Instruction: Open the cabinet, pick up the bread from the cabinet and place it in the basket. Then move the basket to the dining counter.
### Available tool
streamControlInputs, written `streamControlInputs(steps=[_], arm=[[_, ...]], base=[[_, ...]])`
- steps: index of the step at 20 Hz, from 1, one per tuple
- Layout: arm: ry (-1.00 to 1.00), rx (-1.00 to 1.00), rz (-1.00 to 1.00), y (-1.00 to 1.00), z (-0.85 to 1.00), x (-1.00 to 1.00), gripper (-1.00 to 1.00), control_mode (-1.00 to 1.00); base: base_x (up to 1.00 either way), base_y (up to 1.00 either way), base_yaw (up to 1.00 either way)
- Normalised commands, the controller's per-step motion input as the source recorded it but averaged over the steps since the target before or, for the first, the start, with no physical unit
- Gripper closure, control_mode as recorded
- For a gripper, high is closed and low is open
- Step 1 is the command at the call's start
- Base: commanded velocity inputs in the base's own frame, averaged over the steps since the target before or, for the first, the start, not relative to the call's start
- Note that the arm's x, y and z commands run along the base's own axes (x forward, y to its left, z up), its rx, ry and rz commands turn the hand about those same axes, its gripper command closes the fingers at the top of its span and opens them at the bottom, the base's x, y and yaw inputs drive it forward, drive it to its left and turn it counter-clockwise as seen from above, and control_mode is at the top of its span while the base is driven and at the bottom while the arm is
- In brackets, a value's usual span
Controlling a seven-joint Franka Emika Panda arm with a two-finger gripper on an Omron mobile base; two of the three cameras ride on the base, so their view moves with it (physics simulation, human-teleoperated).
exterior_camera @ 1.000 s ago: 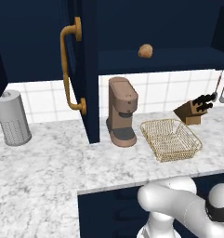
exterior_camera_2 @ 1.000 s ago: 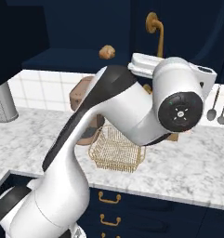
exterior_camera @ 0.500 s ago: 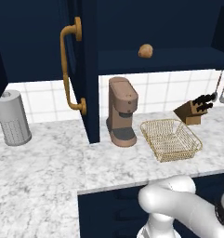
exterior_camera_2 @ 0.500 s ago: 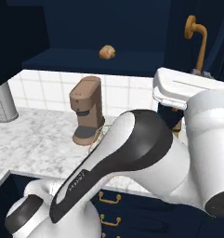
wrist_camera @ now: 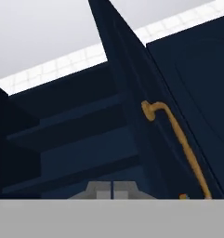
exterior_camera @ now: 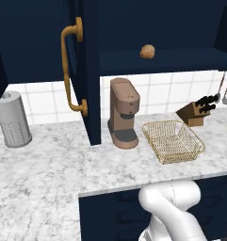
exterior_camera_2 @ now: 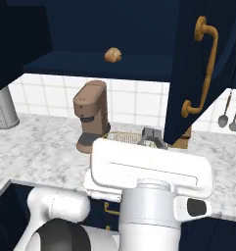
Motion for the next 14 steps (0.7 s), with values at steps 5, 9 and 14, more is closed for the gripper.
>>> streamControlInputs(steps=[5, 9, 14], arm=[[-0.12, 0.0, -0.05, 1.0, -0.57, 0.09, 1.0, -1.0], [0.0, -0.01, -0.1, 1.0, -0.01, 0.63, 1.0, -1.0], [0.03, -0.07, -0.04, 1.0, 0.0, 0.91, 1.0, -1.0]], base=[[0.0, 0.0, 0.0], [0.0, 0.0, 0.0], [0.0, 0.0, 0.0]])
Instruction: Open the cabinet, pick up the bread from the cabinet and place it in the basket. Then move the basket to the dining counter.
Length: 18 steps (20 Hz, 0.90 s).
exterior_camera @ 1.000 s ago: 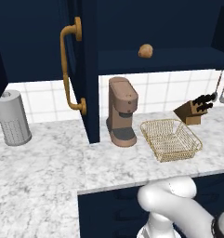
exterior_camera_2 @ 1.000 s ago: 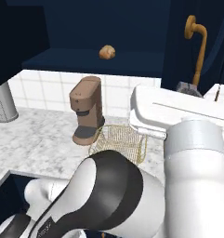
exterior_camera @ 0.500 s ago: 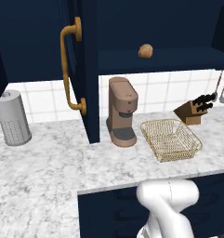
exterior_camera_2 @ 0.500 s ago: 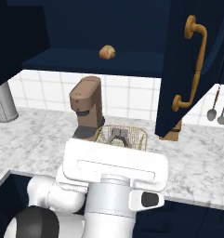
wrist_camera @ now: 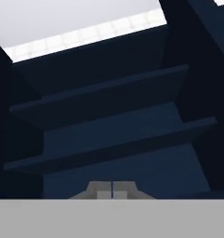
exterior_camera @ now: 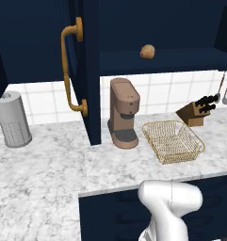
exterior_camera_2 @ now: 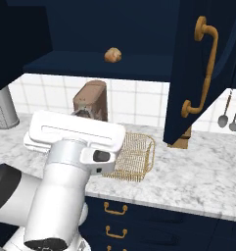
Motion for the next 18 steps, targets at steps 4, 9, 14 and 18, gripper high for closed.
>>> streamControlInputs(steps=[4, 9, 14, 18], arm=[[0.26, -0.09, 0.0, 0.76, 0.21, 1.0, 1.0, -1.0], [0.04, -0.03, 0.0, 0.41, 0.28, 0.79, 1.0, -1.0], [0.49, -0.32, -0.04, 0.17, 0.51, 0.3, 1.0, -1.0], [0.66, -0.14, -0.01, 0.0, 0.08, 0.09, 1.0, -1.0]], base=[[0.0, 0.0, 0.0], [0.0, 0.0, 0.0], [0.0, 0.0, 0.0], [0.0, 0.0, 0.0]])
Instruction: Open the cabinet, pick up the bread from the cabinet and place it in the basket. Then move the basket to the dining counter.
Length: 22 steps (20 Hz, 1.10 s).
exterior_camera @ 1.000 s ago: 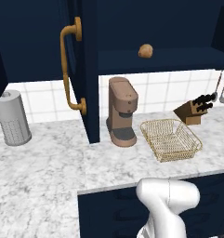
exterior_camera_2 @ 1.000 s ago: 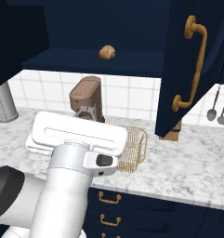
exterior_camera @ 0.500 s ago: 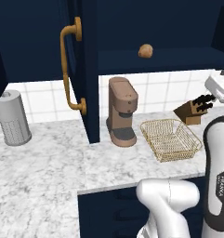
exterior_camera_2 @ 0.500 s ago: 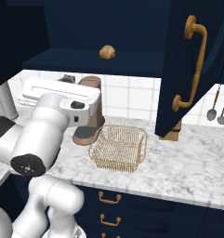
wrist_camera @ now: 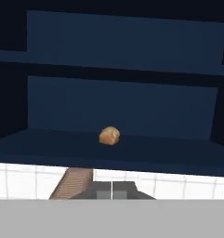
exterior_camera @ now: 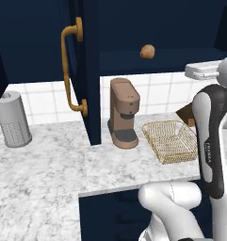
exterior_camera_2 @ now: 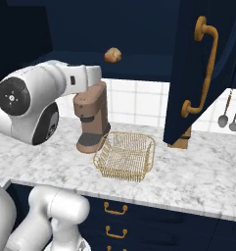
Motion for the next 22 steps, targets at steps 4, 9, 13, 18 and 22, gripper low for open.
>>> streamControlInputs(steps=[4, 9, 13, 18, 22], arm=[[0.31, 0.1, 0.0, 0.03, 0.0, 0.0, 1.0, -1.0], [0.2, 0.03, -0.16, 0.65, -0.13, 0.03, 1.0, -1.0], [0.0, 0.0, -0.26, 0.29, -0.01, 0.54, -1.0, -1.0], [0.03, 0.07, -0.09, -0.22, -0.02, 0.59, -1.0, -1.0], [0.1, 0.08, -0.01, -0.18, -0.21, 0.62, -1.0, -1.0]], base=[[0.0, 0.0, 0.0], [0.0, 0.0, 0.0], [0.0, 0.0, 0.0], [0.0, 0.0, 0.0], [0.0, 0.0, 0.0]])
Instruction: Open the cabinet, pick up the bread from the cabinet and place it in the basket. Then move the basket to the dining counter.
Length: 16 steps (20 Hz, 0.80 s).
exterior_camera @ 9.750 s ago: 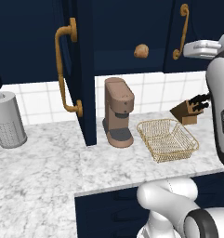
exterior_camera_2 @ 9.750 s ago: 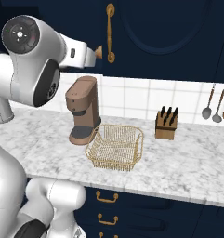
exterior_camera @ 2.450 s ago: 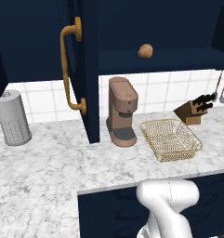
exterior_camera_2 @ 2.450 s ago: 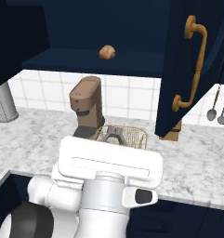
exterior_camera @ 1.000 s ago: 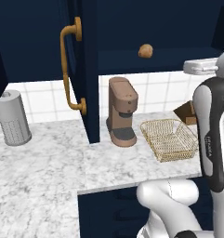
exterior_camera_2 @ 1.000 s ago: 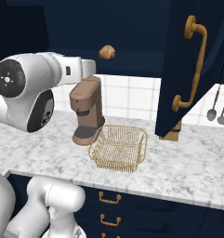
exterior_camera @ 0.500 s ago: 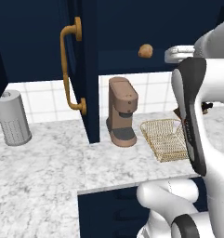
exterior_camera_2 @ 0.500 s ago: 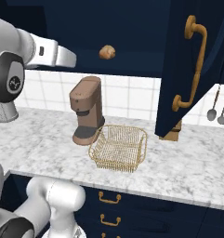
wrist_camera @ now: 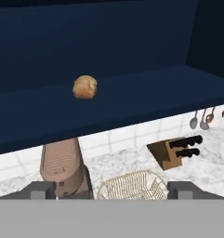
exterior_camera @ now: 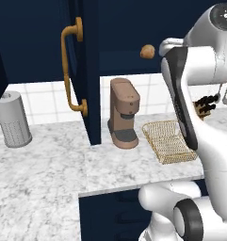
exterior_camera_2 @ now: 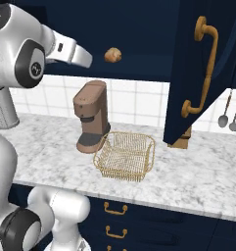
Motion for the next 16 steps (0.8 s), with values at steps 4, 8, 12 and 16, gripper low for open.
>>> streamControlInputs(steps=[4, 8, 12, 16], arm=[[0.01, 0.01, 0.0, 0.0, -0.1, 0.76, -1.0, -1.0], [0.0, 0.0, 0.0, -0.03, -0.05, 0.69, -1.0, -1.0], [0.0, 0.0, 0.02, -0.01, -0.18, 0.63, -1.0, -1.0], [0.0, 0.0, 0.04, 0.0, -0.22, 0.54, -1.0, -1.0]], base=[[0.0, 0.0, 0.0], [0.0, 0.0, 0.0], [0.0, 0.0, 0.0], [0.0, 0.0, 0.0]])
